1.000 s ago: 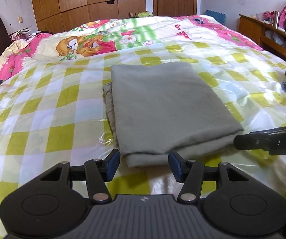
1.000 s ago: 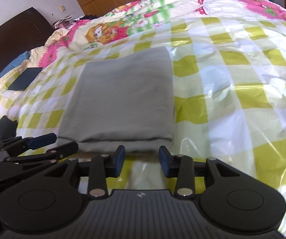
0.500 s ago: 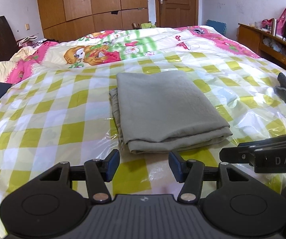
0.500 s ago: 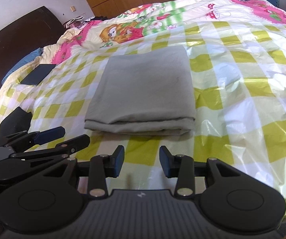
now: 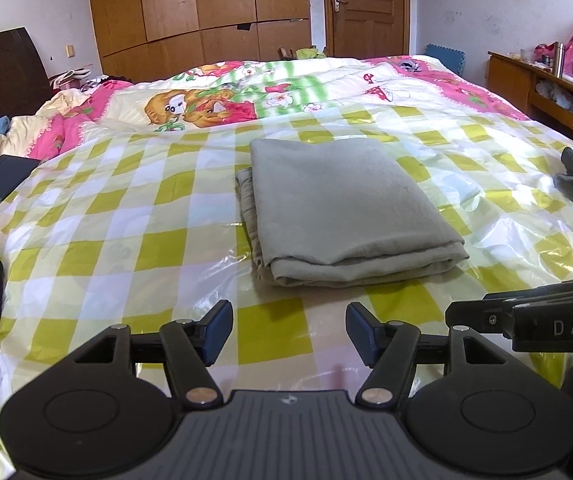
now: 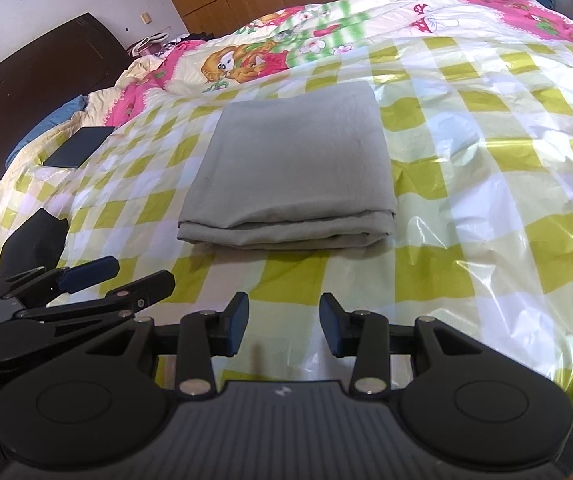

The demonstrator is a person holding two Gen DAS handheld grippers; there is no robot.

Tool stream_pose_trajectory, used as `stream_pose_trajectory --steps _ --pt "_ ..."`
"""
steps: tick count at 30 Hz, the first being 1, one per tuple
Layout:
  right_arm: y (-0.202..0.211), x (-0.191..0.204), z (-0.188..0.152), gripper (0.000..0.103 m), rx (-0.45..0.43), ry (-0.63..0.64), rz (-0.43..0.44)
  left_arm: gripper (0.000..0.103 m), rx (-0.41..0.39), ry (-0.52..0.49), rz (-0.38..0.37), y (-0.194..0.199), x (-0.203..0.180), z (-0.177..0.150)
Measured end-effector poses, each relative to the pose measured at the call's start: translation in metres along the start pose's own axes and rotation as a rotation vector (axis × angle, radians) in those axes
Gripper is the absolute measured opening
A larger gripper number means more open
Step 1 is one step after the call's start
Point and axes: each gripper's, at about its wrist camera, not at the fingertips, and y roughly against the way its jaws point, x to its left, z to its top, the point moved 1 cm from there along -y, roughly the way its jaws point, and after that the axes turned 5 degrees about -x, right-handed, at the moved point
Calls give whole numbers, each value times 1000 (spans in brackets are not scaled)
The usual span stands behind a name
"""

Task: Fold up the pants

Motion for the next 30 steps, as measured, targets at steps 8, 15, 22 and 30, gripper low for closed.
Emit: stream_pose_trajectory --steps 8,15,22,30 --pt "2 -3 -15 41 3 -16 -21 82 9 15 9 6 0 -11" --pt "2 -1 -27 43 17 -5 -32 90 26 30 19 6 0 -19" --pt "2 0 -30 46 15 -5 -25 101 13 21 47 11 -2 -22" --pt "1 0 -32 47 17 -8 -25 103 18 44 65 11 3 -26"
